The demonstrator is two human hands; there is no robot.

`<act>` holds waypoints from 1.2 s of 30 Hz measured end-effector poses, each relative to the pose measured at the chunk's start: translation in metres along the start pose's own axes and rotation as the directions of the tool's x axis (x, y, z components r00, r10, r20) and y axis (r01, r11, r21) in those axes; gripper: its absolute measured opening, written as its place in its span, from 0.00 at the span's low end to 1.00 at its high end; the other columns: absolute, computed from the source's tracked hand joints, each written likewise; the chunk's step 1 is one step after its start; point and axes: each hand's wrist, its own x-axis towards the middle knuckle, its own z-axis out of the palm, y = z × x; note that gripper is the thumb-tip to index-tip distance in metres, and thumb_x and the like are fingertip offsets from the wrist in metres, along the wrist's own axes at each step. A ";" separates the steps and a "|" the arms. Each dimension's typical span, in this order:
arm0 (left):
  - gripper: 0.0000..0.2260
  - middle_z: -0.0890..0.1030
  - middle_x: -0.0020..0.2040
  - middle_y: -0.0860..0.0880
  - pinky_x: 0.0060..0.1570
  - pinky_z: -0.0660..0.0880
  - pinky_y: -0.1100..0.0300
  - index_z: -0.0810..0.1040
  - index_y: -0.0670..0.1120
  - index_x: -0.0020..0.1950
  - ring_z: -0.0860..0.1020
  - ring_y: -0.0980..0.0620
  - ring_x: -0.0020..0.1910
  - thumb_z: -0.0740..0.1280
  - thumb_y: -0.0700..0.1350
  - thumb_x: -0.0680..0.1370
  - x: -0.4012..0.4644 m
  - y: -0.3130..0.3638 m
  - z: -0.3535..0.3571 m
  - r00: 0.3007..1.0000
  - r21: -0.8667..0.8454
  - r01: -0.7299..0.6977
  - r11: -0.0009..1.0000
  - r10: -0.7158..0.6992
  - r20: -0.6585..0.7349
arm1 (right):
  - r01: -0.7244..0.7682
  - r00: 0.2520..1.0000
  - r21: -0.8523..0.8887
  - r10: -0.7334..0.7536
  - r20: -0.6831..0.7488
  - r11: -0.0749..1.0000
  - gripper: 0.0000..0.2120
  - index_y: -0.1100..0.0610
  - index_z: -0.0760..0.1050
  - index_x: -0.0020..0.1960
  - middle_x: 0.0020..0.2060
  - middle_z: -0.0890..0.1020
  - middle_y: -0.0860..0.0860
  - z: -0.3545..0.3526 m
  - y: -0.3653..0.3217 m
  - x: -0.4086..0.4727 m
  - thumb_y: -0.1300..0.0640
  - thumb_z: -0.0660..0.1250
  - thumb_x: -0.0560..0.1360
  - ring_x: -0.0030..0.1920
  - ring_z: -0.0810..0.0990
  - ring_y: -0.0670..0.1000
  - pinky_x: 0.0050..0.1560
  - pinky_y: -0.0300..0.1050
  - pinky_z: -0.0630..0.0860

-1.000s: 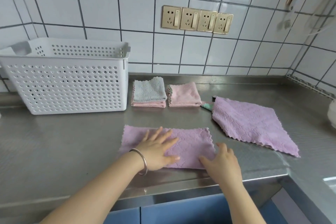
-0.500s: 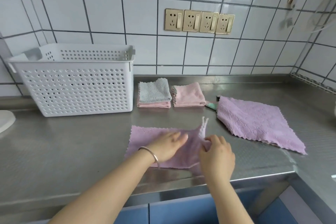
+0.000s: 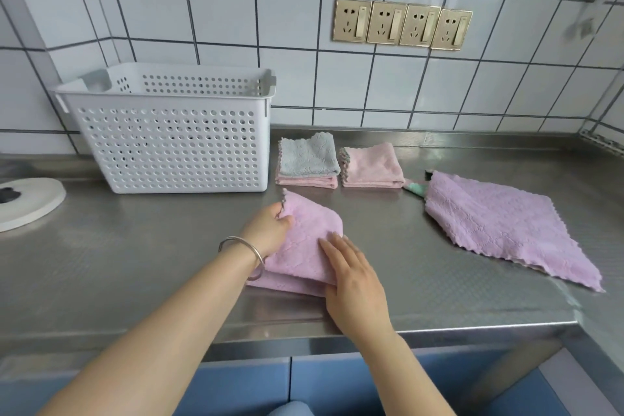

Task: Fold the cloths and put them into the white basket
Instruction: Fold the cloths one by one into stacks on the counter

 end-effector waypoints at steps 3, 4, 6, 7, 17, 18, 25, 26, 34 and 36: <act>0.18 0.76 0.65 0.44 0.57 0.70 0.56 0.69 0.45 0.68 0.75 0.42 0.60 0.59 0.43 0.79 -0.002 -0.016 -0.002 1.000 0.157 -0.019 0.987 0.021 -0.014 | -0.018 0.999 -0.019 0.019 0.050 1.000 0.32 0.56 0.75 0.64 0.63 0.78 0.54 0.008 -0.005 -0.005 0.66 0.56 0.60 0.62 0.78 0.55 0.56 0.48 0.78; 0.18 0.75 0.66 0.44 0.60 0.69 0.56 0.68 0.45 0.69 0.73 0.42 0.63 0.59 0.43 0.79 -0.004 -0.020 -0.002 1.000 0.186 -0.012 0.982 0.016 -0.020 | -0.018 0.998 -0.013 0.019 0.064 1.000 0.32 0.56 0.75 0.63 0.63 0.78 0.53 0.009 -0.006 -0.007 0.67 0.56 0.61 0.62 0.78 0.54 0.55 0.48 0.79; 0.20 0.72 0.69 0.45 0.63 0.66 0.57 0.64 0.47 0.72 0.70 0.42 0.67 0.58 0.43 0.79 -0.008 -0.024 -0.001 0.999 0.224 -0.002 0.975 0.012 -0.041 | -0.006 0.997 -0.017 0.007 0.082 1.000 0.31 0.57 0.76 0.63 0.63 0.78 0.53 0.010 -0.008 -0.005 0.66 0.54 0.61 0.62 0.78 0.54 0.53 0.49 0.80; 0.21 0.71 0.70 0.45 0.63 0.66 0.58 0.63 0.47 0.73 0.70 0.42 0.67 0.58 0.43 0.80 -0.010 -0.024 0.000 0.998 0.243 -0.003 0.970 0.016 -0.054 | 0.001 0.996 -0.025 0.001 0.086 1.000 0.31 0.57 0.76 0.62 0.63 0.78 0.53 0.009 -0.009 -0.004 0.65 0.51 0.62 0.62 0.78 0.54 0.54 0.48 0.80; 0.19 0.76 0.63 0.38 0.56 0.70 0.54 0.65 0.45 0.71 0.73 0.37 0.61 0.57 0.42 0.79 -0.011 -0.036 0.005 0.988 0.336 0.000 0.942 0.051 -0.143 | 0.077 0.985 -0.011 -0.074 0.153 0.997 0.30 0.56 0.75 0.63 0.65 0.76 0.53 0.012 -0.005 -0.004 0.61 0.50 0.64 0.66 0.74 0.56 0.62 0.54 0.74; 0.18 0.76 0.62 0.37 0.55 0.70 0.54 0.66 0.44 0.70 0.74 0.37 0.60 0.57 0.42 0.79 -0.009 -0.037 0.004 0.989 0.359 0.000 0.933 0.053 -0.138 | 0.076 0.982 -0.012 -0.073 0.175 0.997 0.30 0.56 0.75 0.63 0.64 0.77 0.53 0.011 -0.005 -0.003 0.61 0.50 0.64 0.66 0.74 0.56 0.61 0.54 0.74; 0.18 0.73 0.64 0.40 0.55 0.71 0.48 0.66 0.44 0.68 0.74 0.37 0.60 0.58 0.48 0.79 -0.014 -0.049 -0.003 0.983 0.462 0.038 0.886 0.050 -0.176 | -0.005 0.926 0.191 -0.068 0.372 0.982 0.36 0.50 0.65 0.72 0.73 0.63 0.44 -0.007 -0.009 -0.006 0.47 0.46 0.65 0.75 0.56 0.46 0.74 0.41 0.48; 0.17 0.72 0.64 0.40 0.56 0.71 0.48 0.68 0.45 0.67 0.73 0.37 0.60 0.58 0.48 0.79 -0.016 -0.052 -0.007 0.975 0.444 0.060 0.894 0.042 -0.217 | -0.093 0.943 0.299 -0.012 0.332 0.950 0.33 0.50 0.67 0.70 0.70 0.66 0.42 -0.012 -0.010 -0.006 0.46 0.48 0.67 0.73 0.58 0.44 0.74 0.39 0.50; 0.22 0.73 0.57 0.42 0.61 0.68 0.53 0.80 0.45 0.53 0.68 0.41 0.59 0.57 0.61 0.75 -0.030 -0.066 -0.010 0.978 0.589 0.172 0.790 -0.064 -0.199 | -0.564 0.764 -0.187 0.594 0.251 0.804 0.21 0.54 0.78 0.52 0.53 0.75 0.52 -0.016 -0.014 0.006 0.41 0.54 0.77 0.57 0.69 0.56 0.56 0.48 0.68; 0.21 0.73 0.58 0.42 0.61 0.68 0.53 0.79 0.43 0.53 0.68 0.40 0.59 0.57 0.58 0.77 -0.032 -0.064 -0.006 0.981 0.583 0.156 0.797 -0.053 -0.189 | -0.532 0.779 -0.187 0.564 0.276 0.826 0.19 0.55 0.78 0.48 0.52 0.76 0.53 -0.013 -0.021 0.006 0.43 0.55 0.77 0.55 0.70 0.56 0.54 0.48 0.69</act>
